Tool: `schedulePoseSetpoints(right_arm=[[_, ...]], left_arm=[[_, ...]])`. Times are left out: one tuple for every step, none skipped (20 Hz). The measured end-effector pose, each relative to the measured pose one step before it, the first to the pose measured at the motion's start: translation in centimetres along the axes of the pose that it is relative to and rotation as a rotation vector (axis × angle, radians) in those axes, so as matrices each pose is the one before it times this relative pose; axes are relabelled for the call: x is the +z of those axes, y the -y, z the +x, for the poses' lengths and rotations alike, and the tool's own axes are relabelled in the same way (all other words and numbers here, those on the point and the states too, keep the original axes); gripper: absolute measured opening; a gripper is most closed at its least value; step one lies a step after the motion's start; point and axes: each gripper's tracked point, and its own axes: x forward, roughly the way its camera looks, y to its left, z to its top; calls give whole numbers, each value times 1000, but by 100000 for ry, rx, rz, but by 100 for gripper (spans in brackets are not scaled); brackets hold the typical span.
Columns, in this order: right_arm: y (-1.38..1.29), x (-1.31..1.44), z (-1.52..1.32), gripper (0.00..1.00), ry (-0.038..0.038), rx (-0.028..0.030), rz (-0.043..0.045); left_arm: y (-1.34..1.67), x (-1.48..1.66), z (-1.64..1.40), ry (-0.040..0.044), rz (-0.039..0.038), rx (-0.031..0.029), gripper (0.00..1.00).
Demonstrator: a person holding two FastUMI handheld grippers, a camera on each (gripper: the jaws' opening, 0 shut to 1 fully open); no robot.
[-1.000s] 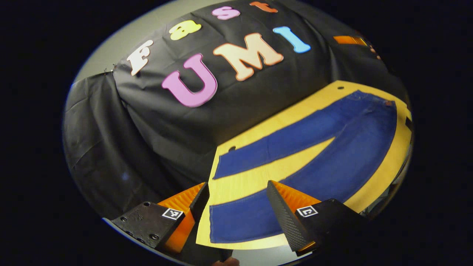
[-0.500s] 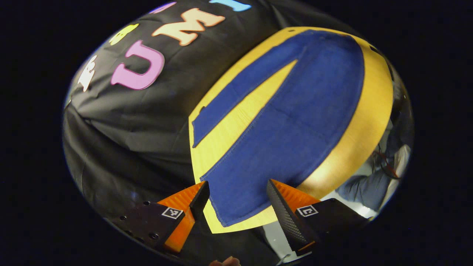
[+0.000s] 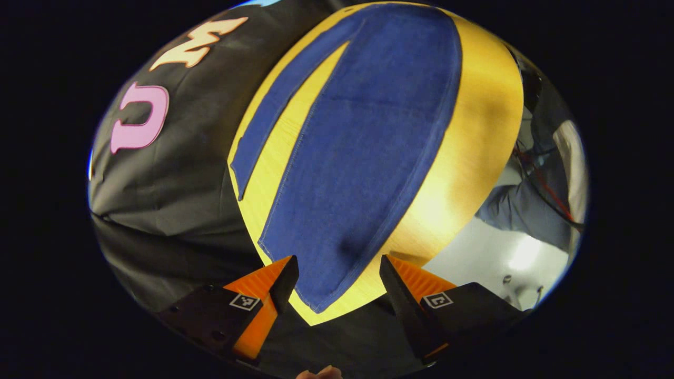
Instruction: Grasp the waist and the cuffs of the jeans and fold them to make the two legs overlap; first hold the waist and fold one-third of the jeans toward the cuffs, then hold the cuffs and fold the remaining one-third in the same direction to finish folding.
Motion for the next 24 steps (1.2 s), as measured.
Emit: schedulePoseSetpoints(right_arm=[[128, -234, 17, 99, -454, -461, -197], [234, -169, 81, 99, -367, -761, -354], [256, -178, 31, 99, -241, -811, -212], [115, -34, 48, 99, -173, -679, 117], [36, -247, 136, 99, -500, -486, 493], [45, -131, 118, 99, -777, -479, 870], [19, -310, 127, 99, -520, -303, 834], [32, -65, 131, 99, -430, -303, 488], [-25, -99, 65, 99, -354, -514, 244], [109, -79, 60, 99, -144, -613, -11], [98, -80, -43, 100, -185, -392, 64], [241, 21, -93, 100, 87, -748, -439], [386, 15, -198, 99, -53, -856, -937], [497, -111, -193, 99, -37, -1245, -1415], [624, -241, -172, 99, -94, -1401, -1749], [680, -399, -191, 99, -812, -990, -2218], [618, -847, -246, 99, -1292, -772, -3191], [867, -776, -244, 99, -1187, -1281, -4669], [1033, -719, -345, 99, -771, -1521, -5732], [872, -934, -464, 100, -853, -833, -6114], [700, -1232, -495, 100, -1251, -345, -6360], [416, -1193, -667, 99, -1367, 598, -6454], [378, -1288, -576, 99, -1249, 867, -6404], [168, -1356, -665, 99, -1048, 955, -6518]], left_arm=[[478, -508, 304, -2500, 3264, -852, 96], [-258, -38, 168, 895, 3993, 1416, 96], [-147, 354, 521, 778, 2537, 954, 92], [-2, 85, 142, 458, 210, 637, 88], [-160, 44, 309, 165, -1027, 397, 87], [-409, 182, 195, 535, 99, 899, 87], [-603, -16, 435, 314, 1060, 678, 87], [-394, 62, 609, 342, 1324, 169, 87], [-365, 233, 284, 319, 1056, 706, 87], [-180, 201, 419, 336, 703, 403, 82], [-6, 107, 322, 115, -168, -950, 81], [323, -86, 452, -415, -1039, -1614, 75], [187, -198, 214, -772, -723, 381, 70], [180, -78, 35, -1286, -362, -284, 52], [482, -110, 137, -894, -1222, -2145, 48], [538, 12, 187, -1721, -2327, -3145, 39], [268, 67, 8, -277, -2372, -1279, 30], [-30, -84, 74, -439, -1438, 488, 9], [24, -58, -174, -36, -748, 498, 7], [269, 59, -141, -246, -824, 912, 4], [24, 27, -20, -209, -365, 908, 3], [-38, 31, -86, -541, 143, 361, 1], [-11, 13, 30, -348, -969, 253, 0], [-6, 39, -16, -818, -994, -66, 0]])
